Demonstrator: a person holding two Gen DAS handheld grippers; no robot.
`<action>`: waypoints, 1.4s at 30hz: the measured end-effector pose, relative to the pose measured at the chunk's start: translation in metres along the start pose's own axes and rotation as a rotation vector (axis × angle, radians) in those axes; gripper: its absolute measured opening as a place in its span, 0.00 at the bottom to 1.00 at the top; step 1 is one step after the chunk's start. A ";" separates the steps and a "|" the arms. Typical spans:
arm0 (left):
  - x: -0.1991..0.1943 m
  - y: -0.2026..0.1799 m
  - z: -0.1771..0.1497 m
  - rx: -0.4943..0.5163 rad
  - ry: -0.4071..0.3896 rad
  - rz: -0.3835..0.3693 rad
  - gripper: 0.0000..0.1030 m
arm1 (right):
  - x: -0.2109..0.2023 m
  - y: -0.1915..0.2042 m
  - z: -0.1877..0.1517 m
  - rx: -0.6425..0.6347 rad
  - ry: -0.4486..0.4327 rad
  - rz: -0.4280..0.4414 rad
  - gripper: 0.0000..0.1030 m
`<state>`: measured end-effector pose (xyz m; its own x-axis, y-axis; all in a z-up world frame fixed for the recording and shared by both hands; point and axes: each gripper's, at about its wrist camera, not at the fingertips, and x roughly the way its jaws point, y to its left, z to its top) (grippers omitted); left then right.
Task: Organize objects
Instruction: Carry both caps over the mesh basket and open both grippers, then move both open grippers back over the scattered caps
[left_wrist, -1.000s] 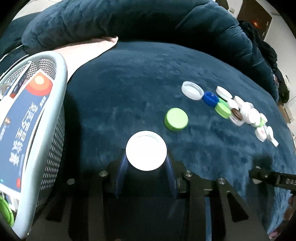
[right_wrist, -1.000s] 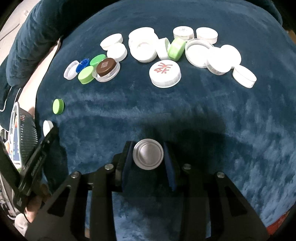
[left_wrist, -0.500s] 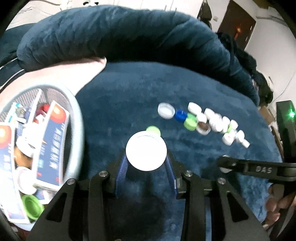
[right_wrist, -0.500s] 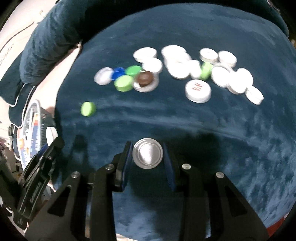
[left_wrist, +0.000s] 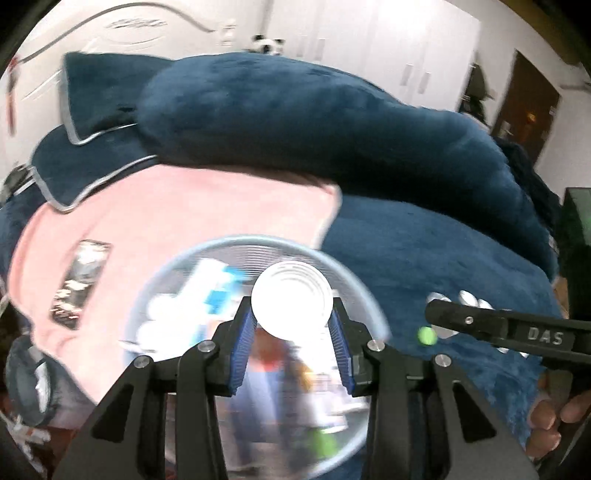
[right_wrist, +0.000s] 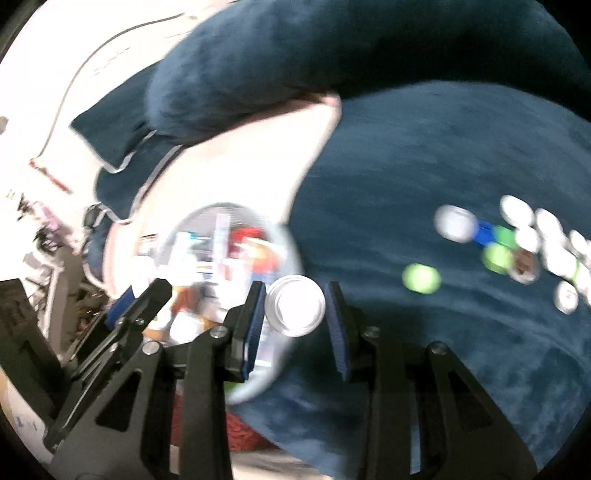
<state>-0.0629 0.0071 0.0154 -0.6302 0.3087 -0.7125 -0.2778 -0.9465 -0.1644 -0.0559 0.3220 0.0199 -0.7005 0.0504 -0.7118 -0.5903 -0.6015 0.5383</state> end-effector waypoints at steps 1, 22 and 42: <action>-0.002 0.013 0.001 -0.017 0.003 0.014 0.39 | 0.007 0.017 0.001 -0.023 0.006 0.023 0.33; 0.011 0.030 -0.004 -0.076 0.047 0.044 0.99 | 0.007 -0.037 -0.001 0.141 -0.028 -0.101 1.00; 0.039 -0.157 -0.024 0.154 0.147 -0.218 0.99 | -0.066 -0.191 -0.047 0.340 -0.104 -0.359 1.00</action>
<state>-0.0263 0.1654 -0.0025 -0.4350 0.4755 -0.7646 -0.5088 -0.8304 -0.2270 0.1221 0.3957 -0.0569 -0.4551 0.2962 -0.8397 -0.8866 -0.2386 0.3963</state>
